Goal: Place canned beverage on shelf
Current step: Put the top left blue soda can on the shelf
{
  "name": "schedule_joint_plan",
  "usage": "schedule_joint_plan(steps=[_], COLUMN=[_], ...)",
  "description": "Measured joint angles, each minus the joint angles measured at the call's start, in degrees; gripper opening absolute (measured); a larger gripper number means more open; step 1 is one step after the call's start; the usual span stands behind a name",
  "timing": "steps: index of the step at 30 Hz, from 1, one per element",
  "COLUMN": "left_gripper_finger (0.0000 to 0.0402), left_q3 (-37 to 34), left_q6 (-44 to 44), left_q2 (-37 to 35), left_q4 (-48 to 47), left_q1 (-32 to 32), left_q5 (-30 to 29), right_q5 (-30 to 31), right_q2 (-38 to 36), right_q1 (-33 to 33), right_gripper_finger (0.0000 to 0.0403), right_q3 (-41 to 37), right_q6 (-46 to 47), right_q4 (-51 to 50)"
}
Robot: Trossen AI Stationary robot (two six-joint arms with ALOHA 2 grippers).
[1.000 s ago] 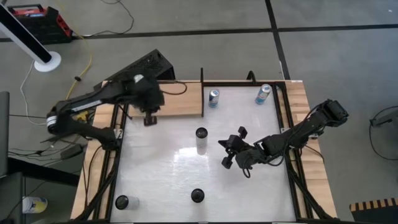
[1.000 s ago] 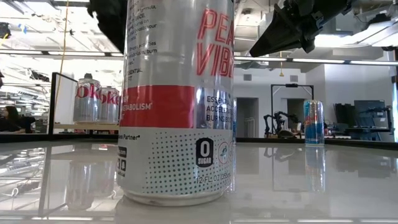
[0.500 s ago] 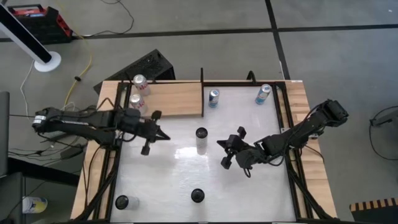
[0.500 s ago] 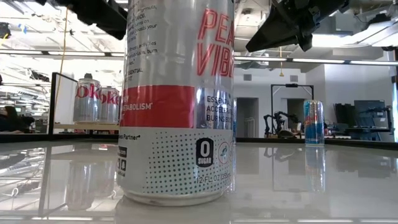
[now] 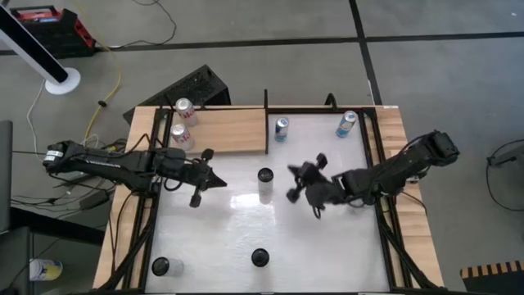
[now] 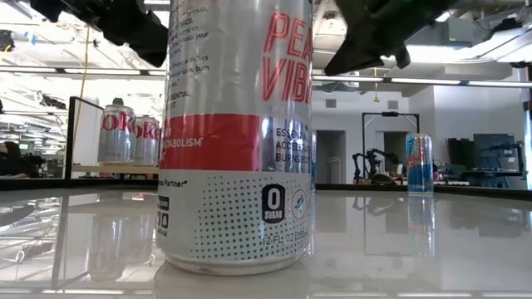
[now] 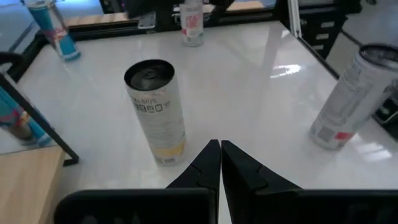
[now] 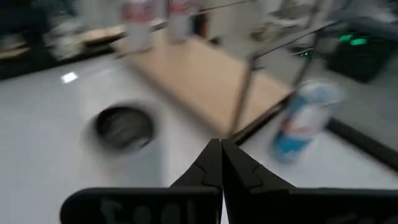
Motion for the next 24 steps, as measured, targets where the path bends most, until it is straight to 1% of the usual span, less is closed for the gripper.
schedule_joint_plan(steps=[2, 6, 10, 12, 16, 17, 18, 19, 21, 24], left_gripper_finger=[0.0005, 0.0022, 0.0047, 0.0062, 0.0088, 0.0093, 0.0097, 0.0101, 0.0105, 0.0107], left_q3=[0.0, 0.0, 0.0, 0.0, 0.0, 0.0, 0.02, 0.0, 0.0, 0.02], left_q6=[-1.17, -2.15, -1.88, -2.04, -2.68, -2.33, -2.08, -2.03, -1.85, -0.03], left_q2=[0.0, 0.02, 0.02, 0.02, -0.8, -0.83, -0.78, -0.72, -0.72, -0.76], left_q4=[-0.02, -0.14, -0.34, -1.54, -5.77, -6.2, -6.71, -7.51, -7.8, -8.87], left_q1=[-0.12, -0.7, -1.31, -1.33, -1.31, -1.33, -1.35, -1.33, -1.27, -1.33], left_q5=[-1.06, -2.98, -4.22, -4.07, -1.38, -0.9, -0.77, -0.79, 0.09, 1.67], right_q5=[0.21, -5.82, -11.71, -17.06, -33.98, -36.98, -38.69, -39.43, -38.64, -34.09], right_q2=[-1.14, -3.52, -7.56, -10.21, -15.02, -15.77, -16.2, -16.4, -16.38, -14.97], right_q1=[-3.43, -10.15, -15.02, -16.6, -17.0, -16.42, -15.53, -14.34, -11.52, -6.59], right_gripper_finger=[0.0021, 0.0029, 0.005, 0.0058, 0.0065, 0.0066, 0.0066, 0.0066, 0.0067, 0.0067], right_q3=[0.0, 0.0, 0.0, 0.0, 0.0, 0.0, 0.0, 0.0, -0.01, 0.0], right_q6=[-2.56, -8.62, -7.07, -4.72, -1.02, -0.66, -0.44, -0.35, -0.16, 1.87], right_q4=[0.16, -0.63, -6.37, -10.65, -15.97, -16.54, -16.64, -16.46, -16.4, -15.92])
